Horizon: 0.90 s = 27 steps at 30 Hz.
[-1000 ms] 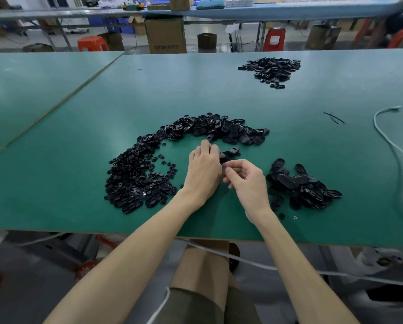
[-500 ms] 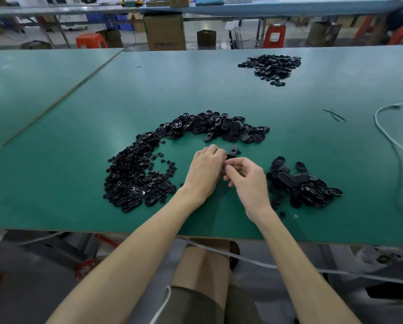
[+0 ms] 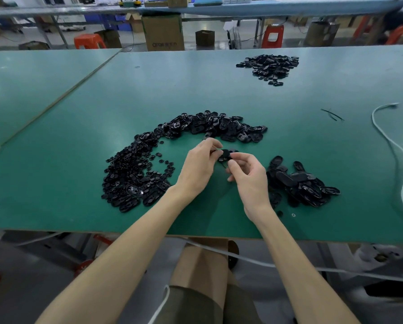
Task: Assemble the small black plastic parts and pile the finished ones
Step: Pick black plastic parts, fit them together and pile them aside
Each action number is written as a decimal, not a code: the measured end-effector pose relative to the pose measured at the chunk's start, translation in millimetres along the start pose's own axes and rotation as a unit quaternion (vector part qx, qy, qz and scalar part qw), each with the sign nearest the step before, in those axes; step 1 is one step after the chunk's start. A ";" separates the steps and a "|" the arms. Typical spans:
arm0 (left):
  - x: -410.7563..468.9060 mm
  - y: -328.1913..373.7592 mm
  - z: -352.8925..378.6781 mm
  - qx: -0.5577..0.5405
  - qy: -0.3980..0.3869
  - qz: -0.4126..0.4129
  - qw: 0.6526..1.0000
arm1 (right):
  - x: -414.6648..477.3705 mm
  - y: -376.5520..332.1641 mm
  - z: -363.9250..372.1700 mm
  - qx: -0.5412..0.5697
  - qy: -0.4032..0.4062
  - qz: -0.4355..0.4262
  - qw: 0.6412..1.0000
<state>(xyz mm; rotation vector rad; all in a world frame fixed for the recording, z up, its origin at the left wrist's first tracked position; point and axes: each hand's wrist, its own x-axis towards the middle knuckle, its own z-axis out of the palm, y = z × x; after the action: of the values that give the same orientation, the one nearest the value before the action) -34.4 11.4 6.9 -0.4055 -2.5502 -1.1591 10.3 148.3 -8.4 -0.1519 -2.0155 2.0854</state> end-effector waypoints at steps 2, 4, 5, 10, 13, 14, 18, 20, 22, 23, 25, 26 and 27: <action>0.1 0.8 -6.5 -0.062 -0.020 -0.030 0.997 | 0.3 0.0 -0.1 0.004 -0.002 0.000 1.000; 0.6 0.8 -11.3 -0.112 -0.043 -0.047 0.992 | 0.3 0.1 -0.2 0.005 -0.006 0.001 1.000; 0.3 0.4 -13.8 -0.126 -0.050 -0.051 0.989 | 0.3 0.2 -0.2 0.009 -0.005 0.002 1.000; -5.5 -0.9 -27.7 -0.155 -0.088 -0.048 0.983 | 0.6 0.4 0.4 0.011 -0.012 0.002 1.000; -5.4 -3.2 -42.5 -0.114 -0.102 -0.044 0.987 | -0.1 0.2 0.7 0.010 -0.036 0.003 0.999; -3.4 -5.3 -49.6 -0.075 -0.096 -0.043 0.992 | -0.5 0.2 0.7 0.009 -0.041 0.004 0.999; 8.5 -20.2 -87.0 0.134 -0.093 -0.108 0.981 | -0.8 1.4 -0.8 0.006 -0.039 0.003 0.999; 11.5 -27.0 -100.1 0.195 -0.122 -0.154 0.961 | -0.8 1.5 -0.4 0.001 -0.041 0.004 0.999; 10.1 -30.5 -104.3 0.215 -0.153 -0.175 0.949 | -0.5 1.4 0.0 -0.004 -0.042 0.005 0.999; 8.1 -32.2 -103.7 0.219 -0.163 -0.175 0.946 | -0.6 1.2 0.3 -0.006 -0.043 0.005 0.999; 3.1 -36.0 -99.4 0.215 -0.167 -0.171 0.947 | -0.5 1.2 0.7 -0.012 -0.045 0.006 0.999; 1.1 -37.2 -96.9 0.208 -0.162 -0.172 0.949 | -0.6 1.4 0.6 -0.014 -0.046 0.007 0.999; 0.2 -37.4 -94.8 0.204 -0.156 -0.170 0.951 | -0.7 1.5 0.5 -0.015 -0.045 0.006 0.999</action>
<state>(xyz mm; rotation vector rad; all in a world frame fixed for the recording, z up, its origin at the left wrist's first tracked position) -33.4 -84.6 40.9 -0.0483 -3.1337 -0.6656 10.7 147.7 -9.9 -0.0773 -2.1044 2.1057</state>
